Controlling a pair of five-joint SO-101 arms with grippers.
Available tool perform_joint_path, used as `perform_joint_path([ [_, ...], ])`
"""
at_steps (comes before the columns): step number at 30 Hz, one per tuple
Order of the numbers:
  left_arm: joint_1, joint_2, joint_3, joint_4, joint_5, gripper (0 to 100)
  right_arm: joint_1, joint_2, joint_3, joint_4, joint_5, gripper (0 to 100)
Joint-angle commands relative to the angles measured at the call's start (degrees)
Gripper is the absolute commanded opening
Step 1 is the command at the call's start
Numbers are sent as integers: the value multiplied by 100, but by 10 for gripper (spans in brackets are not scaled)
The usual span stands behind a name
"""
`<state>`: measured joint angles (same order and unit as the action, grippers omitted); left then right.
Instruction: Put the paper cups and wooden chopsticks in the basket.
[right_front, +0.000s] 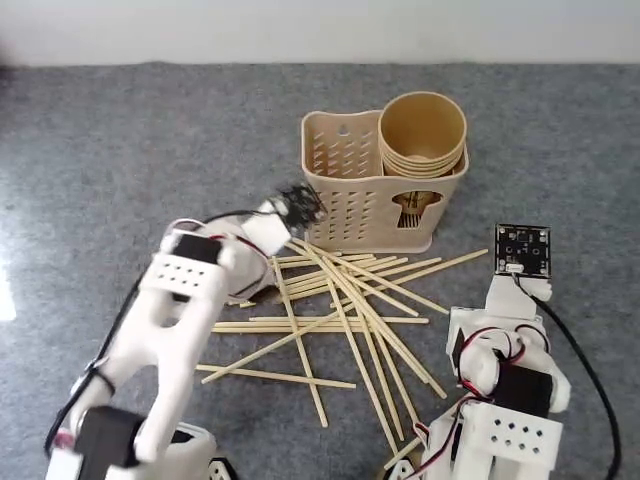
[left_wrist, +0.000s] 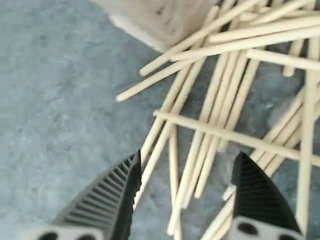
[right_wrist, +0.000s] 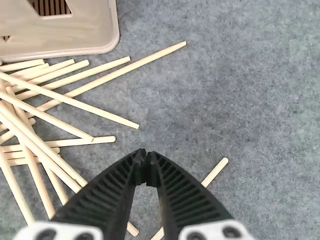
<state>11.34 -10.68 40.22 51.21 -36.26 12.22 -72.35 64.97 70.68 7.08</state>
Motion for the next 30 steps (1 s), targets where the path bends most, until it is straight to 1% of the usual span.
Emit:
perform_joint_path([
  [1, 158, 308, -84, -484, -123, 290, -13, -48, -149, -57, -62, 8],
  [3, 167, 501, -84, -589, -413, 290, -13, -48, -62, -75, -62, 9],
  [6, 255, 686, -57, -527, -730, 288, -13, -48, -9, -75, -62, 9],
  [12, 360, 730, -66, -457, -738, 288, -31, -48, 0, -75, -62, 9],
  [16, 255, 659, -84, -360, -668, 286, -66, -48, -9, -75, -70, 9],
  [19, -70, 149, -110, 0, -404, 272, -251, -48, -97, -75, -62, 9],
  [24, -941, -1354, 13, 765, -237, 254, -1024, 4, -114, -66, -53, 9],
  [26, -1345, -1969, 207, 835, -114, 254, -1341, -31, -18, -154, -53, 9],
  [30, -2040, -3156, 840, 826, 193, 254, -1648, 4, 220, -637, -53, 9],
])
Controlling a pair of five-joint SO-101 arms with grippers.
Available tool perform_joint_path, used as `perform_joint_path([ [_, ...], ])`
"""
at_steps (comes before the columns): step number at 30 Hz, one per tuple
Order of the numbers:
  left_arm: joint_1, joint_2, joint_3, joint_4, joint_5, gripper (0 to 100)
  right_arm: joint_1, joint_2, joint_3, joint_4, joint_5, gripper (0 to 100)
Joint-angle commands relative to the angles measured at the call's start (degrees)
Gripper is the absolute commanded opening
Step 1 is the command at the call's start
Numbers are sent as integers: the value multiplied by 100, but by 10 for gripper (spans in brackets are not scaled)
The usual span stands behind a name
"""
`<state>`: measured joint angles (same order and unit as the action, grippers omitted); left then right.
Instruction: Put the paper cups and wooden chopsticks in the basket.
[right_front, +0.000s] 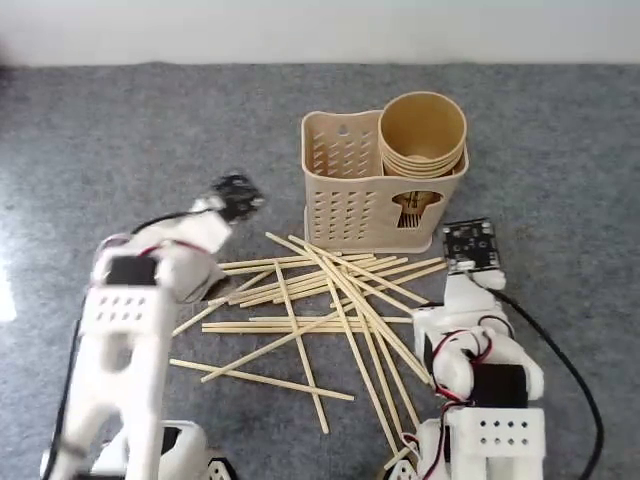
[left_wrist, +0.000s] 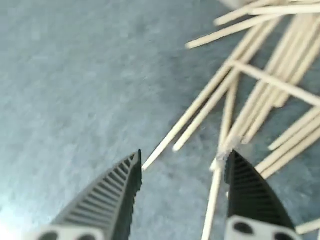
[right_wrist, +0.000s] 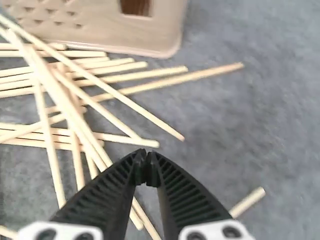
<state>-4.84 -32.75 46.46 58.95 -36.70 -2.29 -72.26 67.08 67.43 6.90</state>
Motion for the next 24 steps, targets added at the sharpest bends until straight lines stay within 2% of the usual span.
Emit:
perform_joint_path([
  [1, -580, -1231, 391, 53, 316, 254, -251, -4, 44, -382, -35, 9],
  [5, -1345, -2198, 1015, 62, 519, 254, -505, 4, 35, -418, 114, 11],
  [9, -1978, -2998, 1578, 70, 730, 254, -866, 4, 62, -374, 1055, 72],
  [12, -2312, -3481, 1991, 62, 914, 254, -1068, 4, 35, -435, 1275, 91],
  [17, -2435, -4211, 2747, 62, 1152, 254, -1525, 382, -18, -391, 1301, 95],
  [22, -2426, -4897, 3389, 79, 1556, 254, -1552, 1938, -897, -242, 1354, 97],
  [24, -2426, -5143, 3644, 79, 1767, 254, -1569, 2615, -1301, -92, 1635, 128],
])
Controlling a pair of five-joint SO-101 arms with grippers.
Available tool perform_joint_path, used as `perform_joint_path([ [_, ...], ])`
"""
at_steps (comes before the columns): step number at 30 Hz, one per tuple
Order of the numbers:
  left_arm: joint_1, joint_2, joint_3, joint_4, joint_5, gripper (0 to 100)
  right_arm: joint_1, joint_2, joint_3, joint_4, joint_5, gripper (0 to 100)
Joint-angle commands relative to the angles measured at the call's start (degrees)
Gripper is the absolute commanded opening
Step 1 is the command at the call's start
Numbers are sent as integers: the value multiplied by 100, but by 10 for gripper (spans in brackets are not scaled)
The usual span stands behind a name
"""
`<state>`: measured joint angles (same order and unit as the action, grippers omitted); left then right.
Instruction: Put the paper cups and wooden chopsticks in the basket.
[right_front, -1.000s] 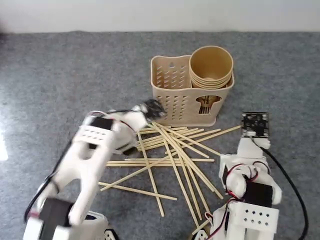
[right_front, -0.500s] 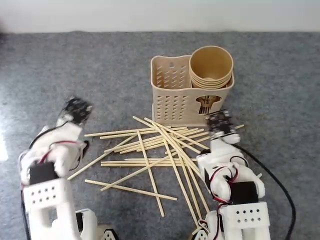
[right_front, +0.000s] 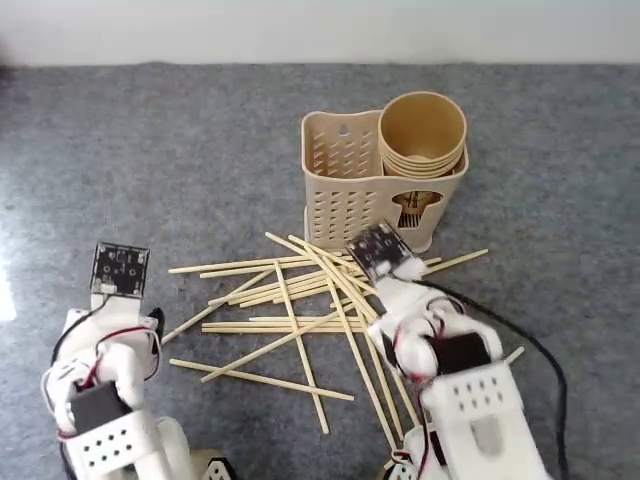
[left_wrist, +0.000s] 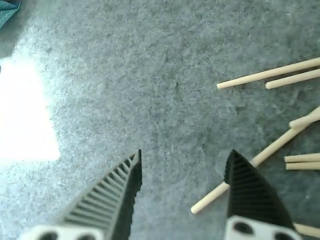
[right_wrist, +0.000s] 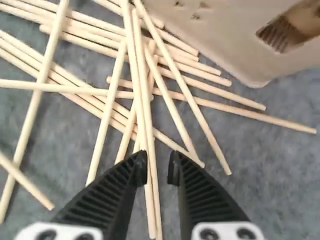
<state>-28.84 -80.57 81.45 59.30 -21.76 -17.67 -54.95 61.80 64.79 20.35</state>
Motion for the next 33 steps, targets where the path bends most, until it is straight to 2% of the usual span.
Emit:
perform_joint_path([
  [1, -26, -484, 286, 44, 352, 254, -31, 1191, -949, 215, 422, 155],
  [5, -62, -1002, 532, 167, 378, 254, -31, 2009, -1240, 295, 791, 262],
  [8, -53, -1398, 629, 440, 360, 254, -136, 2211, -1248, 242, 914, 292],
  [13, -44, -2163, 989, 677, 360, 254, -637, 2466, -1248, 136, 862, 294],
  [15, -44, -2409, 1033, 853, 352, 254, -787, 2659, -1248, -110, 598, 294],
  [24, -35, -2365, 1033, 897, 352, 254, -1244, 3688, -1257, -875, 123, 295],
  [28, -35, -2365, 1042, 897, 352, 254, -1262, 3960, -1257, -1279, -246, 293],
  [33, -35, -2365, 1042, 897, 352, 254, -1095, 4242, -1257, -1393, -255, 292],
])
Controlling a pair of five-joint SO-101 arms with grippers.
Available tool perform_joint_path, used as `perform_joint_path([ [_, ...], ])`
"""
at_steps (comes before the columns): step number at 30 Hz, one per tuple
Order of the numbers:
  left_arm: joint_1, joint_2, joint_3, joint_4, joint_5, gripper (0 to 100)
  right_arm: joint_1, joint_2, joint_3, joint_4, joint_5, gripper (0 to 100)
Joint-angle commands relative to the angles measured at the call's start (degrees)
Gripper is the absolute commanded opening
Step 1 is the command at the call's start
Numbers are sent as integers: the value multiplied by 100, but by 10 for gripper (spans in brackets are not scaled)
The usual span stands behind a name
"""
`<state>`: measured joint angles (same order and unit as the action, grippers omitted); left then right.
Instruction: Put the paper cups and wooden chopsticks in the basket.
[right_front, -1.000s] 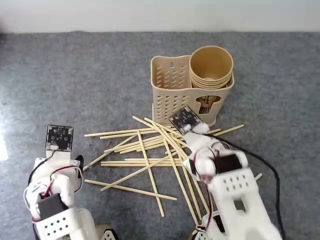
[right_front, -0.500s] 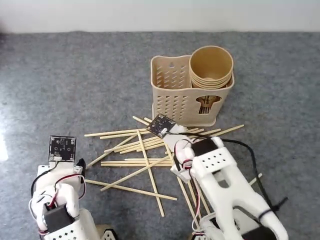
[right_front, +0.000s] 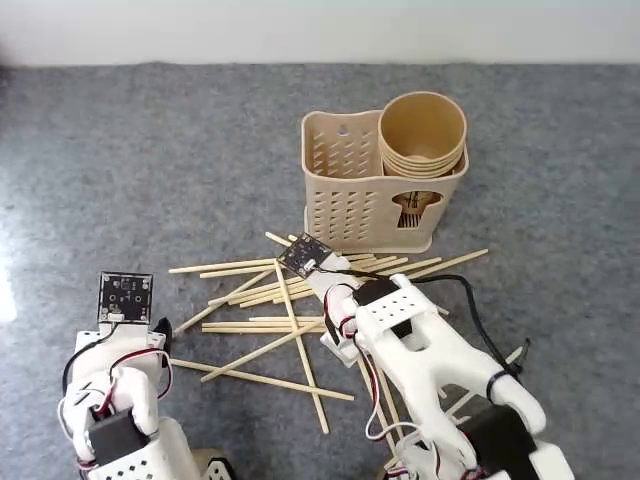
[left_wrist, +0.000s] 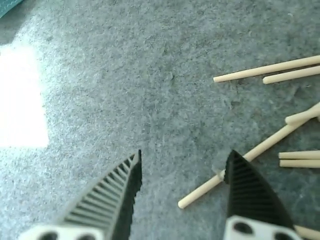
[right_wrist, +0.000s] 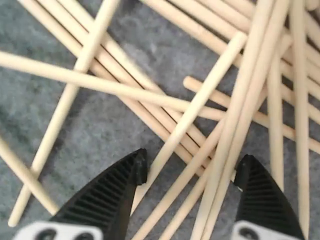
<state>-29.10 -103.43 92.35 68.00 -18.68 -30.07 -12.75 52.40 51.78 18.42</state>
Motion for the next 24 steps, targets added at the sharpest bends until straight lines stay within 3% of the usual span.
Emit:
perform_joint_path([
  [1, -9, -79, -48, 26, 44, 254, 224, 48, -316, -75, -62, 290],
  [3, -9, -79, -48, 26, 44, 254, 338, 92, -316, -75, -26, 255],
  [9, -9, -79, -40, 26, 44, 254, 347, 57, -316, -75, 457, 8],
  [17, -9, -79, -40, 26, 44, 254, 365, -31, -325, -66, 633, 10],
  [24, -9, -79, 13, -35, 44, 254, 374, -1156, -325, 497, 642, 10],
])
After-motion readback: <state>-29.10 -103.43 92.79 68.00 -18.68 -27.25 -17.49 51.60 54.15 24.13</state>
